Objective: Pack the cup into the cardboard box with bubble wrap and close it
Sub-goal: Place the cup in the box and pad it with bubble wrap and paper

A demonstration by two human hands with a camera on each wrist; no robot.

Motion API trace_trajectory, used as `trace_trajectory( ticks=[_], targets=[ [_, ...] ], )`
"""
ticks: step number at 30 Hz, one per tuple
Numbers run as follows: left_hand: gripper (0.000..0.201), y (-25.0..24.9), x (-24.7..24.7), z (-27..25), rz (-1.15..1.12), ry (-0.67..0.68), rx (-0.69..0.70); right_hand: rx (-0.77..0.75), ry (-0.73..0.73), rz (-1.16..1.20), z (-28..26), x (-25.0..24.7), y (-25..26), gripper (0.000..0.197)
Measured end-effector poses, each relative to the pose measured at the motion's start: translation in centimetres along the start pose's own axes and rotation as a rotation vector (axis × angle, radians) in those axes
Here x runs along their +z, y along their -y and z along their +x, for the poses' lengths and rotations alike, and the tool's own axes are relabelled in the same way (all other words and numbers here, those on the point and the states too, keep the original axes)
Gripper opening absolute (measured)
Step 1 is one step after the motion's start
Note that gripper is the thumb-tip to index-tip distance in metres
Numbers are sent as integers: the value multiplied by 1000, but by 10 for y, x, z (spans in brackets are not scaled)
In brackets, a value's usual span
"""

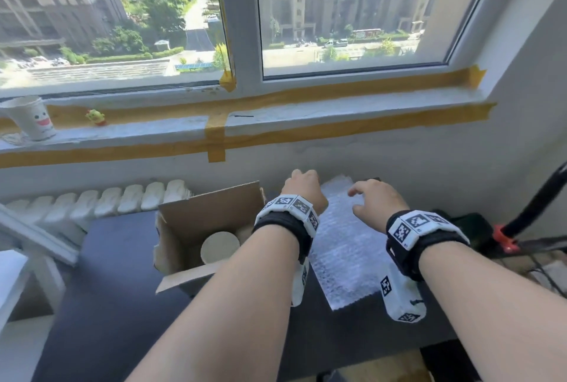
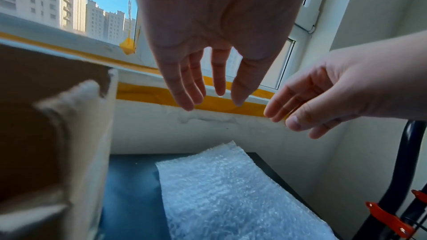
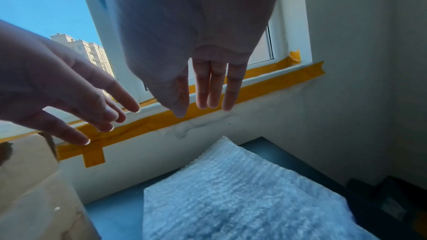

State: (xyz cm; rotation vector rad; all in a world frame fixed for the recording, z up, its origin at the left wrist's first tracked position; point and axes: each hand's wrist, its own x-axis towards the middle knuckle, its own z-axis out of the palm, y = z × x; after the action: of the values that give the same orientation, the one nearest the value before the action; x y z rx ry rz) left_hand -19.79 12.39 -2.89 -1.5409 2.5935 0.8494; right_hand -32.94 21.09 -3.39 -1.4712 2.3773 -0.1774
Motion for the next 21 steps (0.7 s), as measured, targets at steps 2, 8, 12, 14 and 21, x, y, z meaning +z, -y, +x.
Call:
trace_trajectory(
  ticks=[2,8,12,14,21],
  targets=[
    [39,-5,15,12,-8,41,-51,12,25,-7,6,7,-15,36],
    [20,-4,60,38,-90,195,-227,82,149,34,28,38,-54,41],
    [57,9,87,49,-110,261,-410,117,243,72,41,66,-71,60],
    [70,16,98,52,-124,267,-498,139,280,80,44,80,-79,74],
    [93,19,110,51,-208,255,-632,217,280,94,49,99,-89,85]
  ],
)
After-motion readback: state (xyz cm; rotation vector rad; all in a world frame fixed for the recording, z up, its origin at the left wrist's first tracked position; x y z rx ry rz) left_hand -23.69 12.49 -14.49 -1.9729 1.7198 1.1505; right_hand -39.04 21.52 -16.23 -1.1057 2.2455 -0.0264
